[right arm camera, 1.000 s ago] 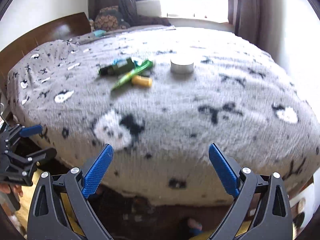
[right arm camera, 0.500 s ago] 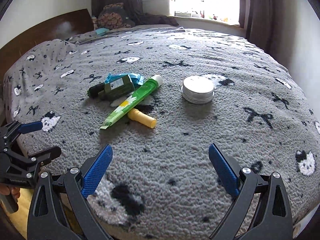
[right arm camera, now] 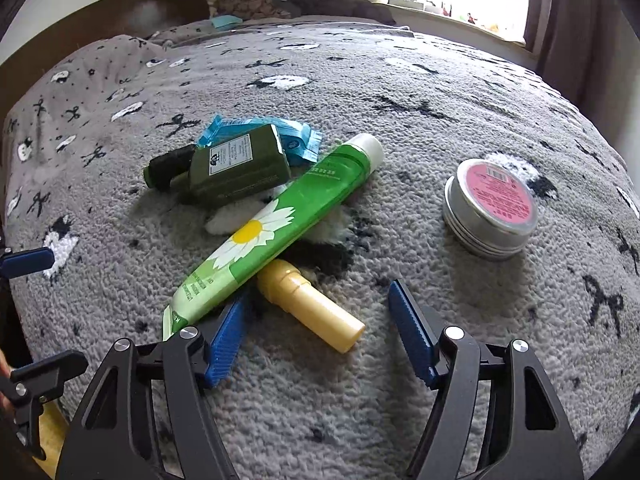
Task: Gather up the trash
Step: 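Grasp the dark green bottle with left tool while right tool grasps the yellow cylinder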
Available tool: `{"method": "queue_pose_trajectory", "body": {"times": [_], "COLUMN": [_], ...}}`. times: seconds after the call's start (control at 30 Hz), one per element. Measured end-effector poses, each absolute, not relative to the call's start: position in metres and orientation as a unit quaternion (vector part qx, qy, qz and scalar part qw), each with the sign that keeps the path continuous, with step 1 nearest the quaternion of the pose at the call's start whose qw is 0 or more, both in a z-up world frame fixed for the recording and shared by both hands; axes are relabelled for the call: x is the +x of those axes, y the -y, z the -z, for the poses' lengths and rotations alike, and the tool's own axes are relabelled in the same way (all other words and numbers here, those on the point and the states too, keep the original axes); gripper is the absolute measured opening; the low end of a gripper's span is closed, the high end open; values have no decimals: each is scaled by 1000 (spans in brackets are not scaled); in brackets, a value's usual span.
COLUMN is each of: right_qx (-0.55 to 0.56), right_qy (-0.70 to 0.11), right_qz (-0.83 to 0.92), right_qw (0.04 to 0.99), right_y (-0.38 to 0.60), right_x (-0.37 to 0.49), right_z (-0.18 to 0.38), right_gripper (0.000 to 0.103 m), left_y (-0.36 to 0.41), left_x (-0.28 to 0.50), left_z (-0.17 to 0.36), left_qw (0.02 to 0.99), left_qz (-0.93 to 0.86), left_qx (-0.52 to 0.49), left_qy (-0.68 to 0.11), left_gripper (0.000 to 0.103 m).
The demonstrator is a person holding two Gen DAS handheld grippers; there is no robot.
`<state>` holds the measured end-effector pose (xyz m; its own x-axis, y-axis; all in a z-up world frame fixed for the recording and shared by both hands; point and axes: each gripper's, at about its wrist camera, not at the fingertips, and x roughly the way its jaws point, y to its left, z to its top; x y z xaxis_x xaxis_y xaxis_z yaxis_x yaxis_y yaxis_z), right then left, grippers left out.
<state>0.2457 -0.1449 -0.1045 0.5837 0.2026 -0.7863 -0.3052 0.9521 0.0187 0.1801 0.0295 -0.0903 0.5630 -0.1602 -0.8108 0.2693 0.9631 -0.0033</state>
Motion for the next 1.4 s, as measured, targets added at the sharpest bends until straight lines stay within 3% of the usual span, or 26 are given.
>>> {"method": "queue_pose_trajectory", "body": {"times": [0.03,0.13,0.2,0.27,0.77,0.93,1.27,1.4], "right_qx": [-61,-66,-71,-73,-24,0,16,18], "right_qy": [-433,-433,-432,-432,-449,-451,-451,-450], "right_qz": [-148,-162,-167,-168,-116,-129,-135,-134], "right_qw": [887,884,884,883,886,883,882,883], "right_y": [142,137,136,139,211,223,235,236], "right_x": [248,251,249,245,221,214,202,202], "right_z": [104,104,104,102,97,98,95,95], "right_gripper": [63,36,27,24,23,23,23,23], "left_y": [-32,-39,-41,-42,14,31,58,55], "left_x": [181,186,189,194,259,283,311,318], "left_z": [91,92,92,91,69,68,91,95], "left_qw": [882,882,881,882,896,903,882,882], "left_qz": [119,114,113,114,129,132,142,135], "left_qx": [59,51,46,44,65,85,133,113], "left_qy": [-452,-455,-457,-456,-419,-400,-429,-437], "left_gripper": [95,95,95,95,89,71,70,64]}}
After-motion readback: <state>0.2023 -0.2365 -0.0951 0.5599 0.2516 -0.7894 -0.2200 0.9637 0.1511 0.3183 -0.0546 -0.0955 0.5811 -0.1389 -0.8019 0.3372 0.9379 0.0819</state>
